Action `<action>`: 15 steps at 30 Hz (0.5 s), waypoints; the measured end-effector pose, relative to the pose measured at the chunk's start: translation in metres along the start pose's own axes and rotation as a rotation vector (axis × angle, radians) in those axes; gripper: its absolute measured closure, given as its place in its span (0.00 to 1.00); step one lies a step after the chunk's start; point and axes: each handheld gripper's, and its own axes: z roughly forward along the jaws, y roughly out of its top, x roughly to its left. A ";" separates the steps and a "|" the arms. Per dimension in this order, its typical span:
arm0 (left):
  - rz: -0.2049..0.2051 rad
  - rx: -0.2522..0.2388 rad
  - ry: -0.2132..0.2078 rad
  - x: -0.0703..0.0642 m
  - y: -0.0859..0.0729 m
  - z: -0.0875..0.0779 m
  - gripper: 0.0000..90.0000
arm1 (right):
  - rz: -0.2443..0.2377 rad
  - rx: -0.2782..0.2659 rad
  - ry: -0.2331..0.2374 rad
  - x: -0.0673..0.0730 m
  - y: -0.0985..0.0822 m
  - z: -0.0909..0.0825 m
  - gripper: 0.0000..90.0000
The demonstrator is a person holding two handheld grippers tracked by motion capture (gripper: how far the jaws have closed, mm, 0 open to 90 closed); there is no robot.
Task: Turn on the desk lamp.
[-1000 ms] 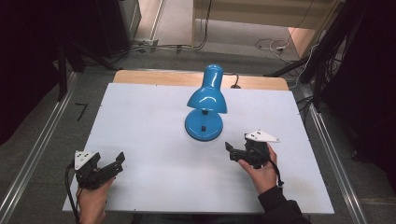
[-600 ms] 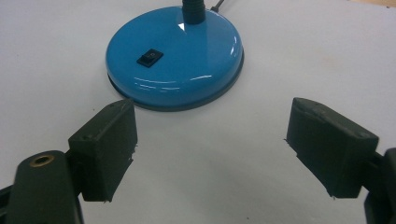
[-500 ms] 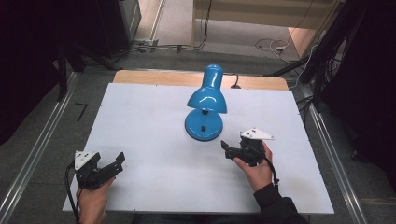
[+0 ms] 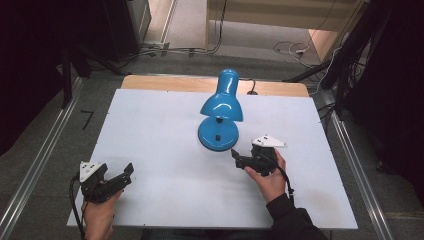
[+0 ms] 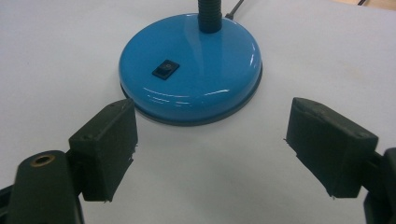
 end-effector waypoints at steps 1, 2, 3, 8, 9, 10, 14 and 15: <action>0.000 0.000 0.000 0.000 0.000 0.000 0.11 | 0.002 0.002 -0.003 0.000 0.000 0.001 0.17; 0.000 0.000 0.001 0.000 0.000 0.000 0.11 | 0.001 0.001 -0.003 0.001 0.000 0.001 0.17; 0.000 0.000 0.001 0.000 0.000 0.000 0.11 | 0.001 0.001 -0.003 0.001 0.000 0.001 0.17; 0.004 0.001 0.000 0.000 0.000 0.000 0.11 | 0.001 0.000 0.005 0.003 0.002 0.004 0.17; 0.004 0.001 0.000 0.000 0.000 0.000 0.12 | -0.004 -0.003 0.007 0.004 0.003 0.005 0.18; 0.004 0.001 0.000 0.000 0.000 0.000 0.11 | 0.000 -0.003 0.007 0.005 0.004 0.005 0.18; 0.004 0.001 0.000 0.000 0.000 0.000 0.11 | -0.004 -0.007 0.012 0.008 0.006 0.008 0.18; 0.004 0.001 0.000 0.000 0.000 0.000 0.11 | -0.005 -0.007 0.014 0.009 0.007 0.008 0.18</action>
